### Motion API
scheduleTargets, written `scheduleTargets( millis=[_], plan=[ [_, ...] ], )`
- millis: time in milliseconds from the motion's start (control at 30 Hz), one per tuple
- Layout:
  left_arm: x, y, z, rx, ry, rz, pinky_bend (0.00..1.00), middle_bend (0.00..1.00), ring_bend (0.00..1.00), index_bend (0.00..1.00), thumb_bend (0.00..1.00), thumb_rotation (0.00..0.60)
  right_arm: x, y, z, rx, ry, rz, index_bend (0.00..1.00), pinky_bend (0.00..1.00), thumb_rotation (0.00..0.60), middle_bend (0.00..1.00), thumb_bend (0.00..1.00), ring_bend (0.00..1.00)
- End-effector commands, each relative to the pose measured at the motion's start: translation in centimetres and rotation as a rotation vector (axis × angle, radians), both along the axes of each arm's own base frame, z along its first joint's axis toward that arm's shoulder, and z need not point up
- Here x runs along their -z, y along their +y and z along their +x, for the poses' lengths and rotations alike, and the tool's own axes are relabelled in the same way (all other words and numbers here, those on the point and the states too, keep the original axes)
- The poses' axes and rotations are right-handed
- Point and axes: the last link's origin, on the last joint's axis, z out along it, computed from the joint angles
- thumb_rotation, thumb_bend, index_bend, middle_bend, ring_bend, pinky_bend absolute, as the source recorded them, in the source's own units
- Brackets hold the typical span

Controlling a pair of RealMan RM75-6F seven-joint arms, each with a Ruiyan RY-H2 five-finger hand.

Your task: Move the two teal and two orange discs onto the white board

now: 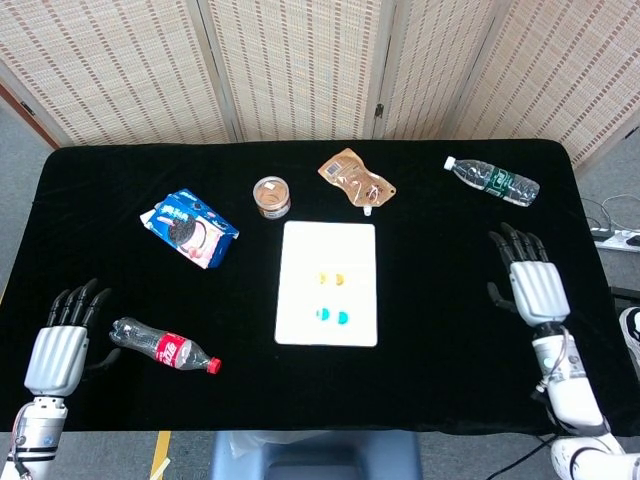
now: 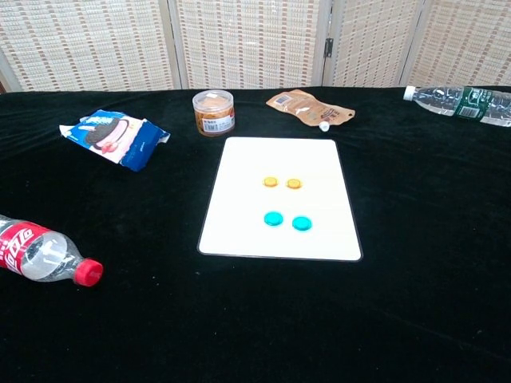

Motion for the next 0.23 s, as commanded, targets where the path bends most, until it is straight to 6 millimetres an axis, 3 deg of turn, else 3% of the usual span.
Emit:
scheduleTargets(
  millis=[33, 233],
  plan=[
    [0.0, -0.2, 0.0, -0.003, 0.000, 0.004, 0.00, 0.04, 0.07, 0.13, 0.25, 0.600, -1.7, 3.4, -1.6, 0.028, -0.049, -0.067, 0.10, 0.00, 0.600, 0.01, 0.45, 0.00],
    [-0.2, -0.4, 0.1, 0.003, -0.006, 0.019, 0.00, 0.04, 0.07, 0.13, 0.25, 0.600, -2.9, 7.1, -3.1, 0.050, -0.099, -0.128, 0.10, 0.00, 0.600, 0.01, 0.45, 0.00]
  ],
)
